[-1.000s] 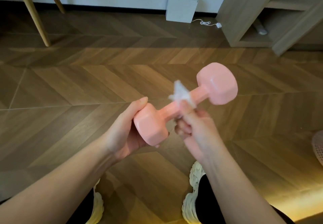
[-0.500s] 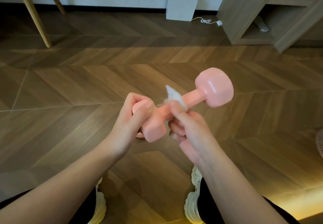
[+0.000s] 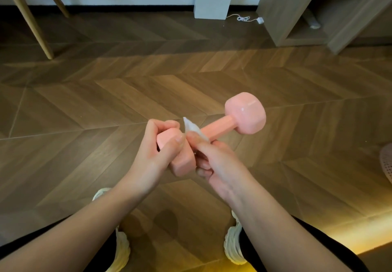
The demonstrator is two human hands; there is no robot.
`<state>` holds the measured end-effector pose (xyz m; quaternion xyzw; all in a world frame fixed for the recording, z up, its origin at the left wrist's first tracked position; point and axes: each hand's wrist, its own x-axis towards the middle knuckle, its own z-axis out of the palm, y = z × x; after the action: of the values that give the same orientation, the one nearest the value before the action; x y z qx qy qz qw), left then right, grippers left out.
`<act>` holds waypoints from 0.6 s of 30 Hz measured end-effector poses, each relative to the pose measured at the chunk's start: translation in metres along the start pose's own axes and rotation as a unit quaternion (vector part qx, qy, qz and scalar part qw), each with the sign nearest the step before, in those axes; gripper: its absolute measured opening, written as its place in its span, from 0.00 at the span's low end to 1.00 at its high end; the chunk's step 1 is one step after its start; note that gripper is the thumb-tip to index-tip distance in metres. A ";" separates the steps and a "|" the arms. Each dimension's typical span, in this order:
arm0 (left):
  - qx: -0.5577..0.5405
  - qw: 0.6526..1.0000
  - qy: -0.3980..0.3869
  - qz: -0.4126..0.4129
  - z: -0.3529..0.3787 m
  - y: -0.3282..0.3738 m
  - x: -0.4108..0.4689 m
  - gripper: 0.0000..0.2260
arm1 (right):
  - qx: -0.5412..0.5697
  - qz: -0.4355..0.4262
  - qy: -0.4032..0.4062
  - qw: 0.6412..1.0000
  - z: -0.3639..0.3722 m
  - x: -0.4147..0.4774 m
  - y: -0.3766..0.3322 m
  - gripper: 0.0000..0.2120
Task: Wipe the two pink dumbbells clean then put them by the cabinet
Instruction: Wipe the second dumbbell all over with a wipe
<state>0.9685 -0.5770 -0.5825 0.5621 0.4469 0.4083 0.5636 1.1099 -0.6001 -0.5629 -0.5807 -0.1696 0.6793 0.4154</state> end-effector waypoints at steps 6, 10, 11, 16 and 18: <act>0.045 0.998 -0.012 0.039 -0.009 -0.002 -0.003 0.20 | -0.089 -0.010 -0.028 0.996 -0.005 -0.003 -0.007 0.08; 0.090 0.991 -0.035 0.096 -0.018 0.006 -0.010 0.20 | -0.215 -0.065 -0.063 0.972 -0.014 -0.013 -0.014 0.06; 0.093 0.990 -0.035 0.104 -0.018 0.009 -0.009 0.19 | -0.222 -0.081 -0.060 0.970 -0.015 -0.014 -0.013 0.06; -0.062 0.998 -0.010 -0.009 -0.011 0.025 -0.012 0.13 | -0.259 -0.168 -0.019 0.951 -0.019 -0.024 -0.006 0.10; -0.134 0.990 -0.003 -0.055 -0.009 0.032 -0.014 0.15 | -0.282 -0.184 -0.028 0.941 -0.023 -0.028 -0.012 0.15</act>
<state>0.9572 -0.5866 -0.5497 0.4576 0.4167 0.4314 0.6564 1.1352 -0.6199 -0.5422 -0.6138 -0.4696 0.5313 0.3471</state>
